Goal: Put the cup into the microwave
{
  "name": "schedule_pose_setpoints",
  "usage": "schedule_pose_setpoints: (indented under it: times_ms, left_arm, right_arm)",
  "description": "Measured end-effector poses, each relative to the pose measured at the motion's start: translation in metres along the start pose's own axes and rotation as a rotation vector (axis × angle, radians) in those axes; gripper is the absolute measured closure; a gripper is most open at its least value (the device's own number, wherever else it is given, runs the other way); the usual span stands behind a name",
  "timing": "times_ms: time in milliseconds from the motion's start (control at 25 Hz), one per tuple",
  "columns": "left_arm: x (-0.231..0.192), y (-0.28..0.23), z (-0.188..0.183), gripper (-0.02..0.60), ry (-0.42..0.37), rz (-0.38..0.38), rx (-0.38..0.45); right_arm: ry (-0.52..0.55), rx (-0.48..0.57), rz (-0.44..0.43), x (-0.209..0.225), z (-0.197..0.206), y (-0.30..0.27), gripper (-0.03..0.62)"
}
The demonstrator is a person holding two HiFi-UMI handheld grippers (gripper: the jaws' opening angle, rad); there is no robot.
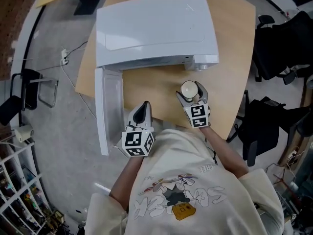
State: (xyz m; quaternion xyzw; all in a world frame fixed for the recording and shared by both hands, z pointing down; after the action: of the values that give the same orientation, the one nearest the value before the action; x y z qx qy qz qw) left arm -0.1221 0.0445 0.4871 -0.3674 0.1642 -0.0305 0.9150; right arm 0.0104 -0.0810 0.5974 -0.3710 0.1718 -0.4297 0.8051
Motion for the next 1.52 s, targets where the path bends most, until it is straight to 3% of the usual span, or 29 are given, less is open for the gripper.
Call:
schedule_pose_setpoints:
  times_ms: [280,600,720,1160,1520]
  left_arm:
    - [-0.019,0.013,0.002,0.577,0.049,-0.025,0.024]
    - [-0.043,0.021,-0.001,0.577,0.090,-0.026,0.035]
    - [-0.048,0.024,-0.006,0.577,0.094,-0.010,0.036]
    - [-0.060,0.018,-0.027,0.577,-0.014,0.048,0.036]
    - [-0.077,0.020,-0.043,0.577,-0.025,0.070,0.037]
  right_arm:
    - [0.092,0.010,-0.085,-0.050,-0.032,-0.023,0.187]
    - [0.127,0.061,-0.100,-0.071,-0.094,-0.048,0.187]
    - [0.137,0.076,-0.093,-0.075,-0.116,-0.057,0.187]
    - [0.116,0.098,-0.021,-0.075,-0.172,-0.108,0.187]
    - [0.054,0.103,0.063,-0.053,-0.199,-0.148,0.187]
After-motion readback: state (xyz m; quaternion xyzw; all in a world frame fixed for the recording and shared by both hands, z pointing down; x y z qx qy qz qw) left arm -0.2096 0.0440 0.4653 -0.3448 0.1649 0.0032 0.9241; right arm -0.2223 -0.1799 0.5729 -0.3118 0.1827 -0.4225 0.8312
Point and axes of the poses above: the fingertips, and each gripper's own axes: y backward along the fingers, x to its right, z out of its underside, the point moved 2 cm from there along y, backward along the fingers, and after that the axes turned 13 degrees about -x, right-handed, at the moved point
